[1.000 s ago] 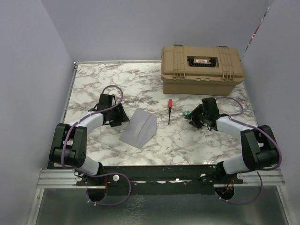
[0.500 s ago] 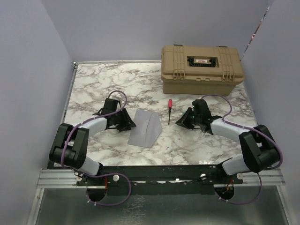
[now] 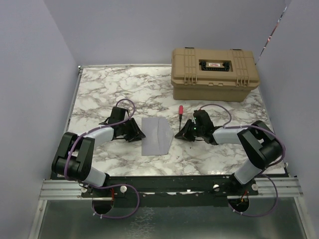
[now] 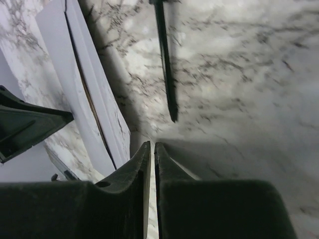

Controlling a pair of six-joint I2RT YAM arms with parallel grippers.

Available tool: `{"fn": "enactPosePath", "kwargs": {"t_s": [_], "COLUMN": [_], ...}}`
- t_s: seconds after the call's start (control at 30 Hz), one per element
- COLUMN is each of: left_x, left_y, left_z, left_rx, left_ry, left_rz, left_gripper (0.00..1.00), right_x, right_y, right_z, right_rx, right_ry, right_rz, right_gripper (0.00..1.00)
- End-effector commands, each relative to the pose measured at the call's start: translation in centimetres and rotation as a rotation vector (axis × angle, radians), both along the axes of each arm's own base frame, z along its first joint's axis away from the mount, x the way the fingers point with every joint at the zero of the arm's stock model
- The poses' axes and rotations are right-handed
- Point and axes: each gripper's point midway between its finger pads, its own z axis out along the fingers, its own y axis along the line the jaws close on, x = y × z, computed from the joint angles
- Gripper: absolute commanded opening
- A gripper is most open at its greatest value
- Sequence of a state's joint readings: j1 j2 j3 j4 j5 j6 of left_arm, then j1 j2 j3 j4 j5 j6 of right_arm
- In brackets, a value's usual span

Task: Place the letter into the envelope and seal it

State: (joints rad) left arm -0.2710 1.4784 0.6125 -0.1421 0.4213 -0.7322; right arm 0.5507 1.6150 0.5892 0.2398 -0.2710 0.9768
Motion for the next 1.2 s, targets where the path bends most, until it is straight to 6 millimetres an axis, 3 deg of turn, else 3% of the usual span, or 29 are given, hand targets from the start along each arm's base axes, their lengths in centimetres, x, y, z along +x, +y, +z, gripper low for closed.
{"fn": "enactPosePath", "kwargs": {"t_s": [0.0,0.1,0.33,0.43,0.8,1.17], "left_x": [-4.7,-4.7,-4.6,-4.7,-4.6,-4.3], "left_y": [2.5,2.6,2.9,2.9,3.0,2.9], "left_z": [-4.3,-4.4,-4.6,-4.7,-4.7,-4.7], "left_rx": [0.156,0.161,0.176,0.178,0.186,0.183], "left_ry": [0.197,0.205,0.203,0.209,0.197,0.193], "left_rz": [-0.008,-0.001,0.008,0.007,0.004,0.004], "left_gripper": [0.36,0.35,0.32,0.31,0.3,0.29], "right_x": [-0.6,-0.6,-0.3,-0.2,1.2,0.7], "right_y": [1.3,2.3,5.0,6.1,8.3,9.3], "right_z": [-2.0,-1.7,3.6,4.4,3.1,-0.2], "right_rx": [0.023,0.07,0.281,0.338,0.298,0.213], "right_ry": [0.026,0.01,-0.221,-0.248,-0.227,-0.134], "right_rz": [0.049,0.076,0.181,0.233,0.281,0.33], "right_gripper": [0.1,0.1,0.08,0.09,0.09,0.09]}}
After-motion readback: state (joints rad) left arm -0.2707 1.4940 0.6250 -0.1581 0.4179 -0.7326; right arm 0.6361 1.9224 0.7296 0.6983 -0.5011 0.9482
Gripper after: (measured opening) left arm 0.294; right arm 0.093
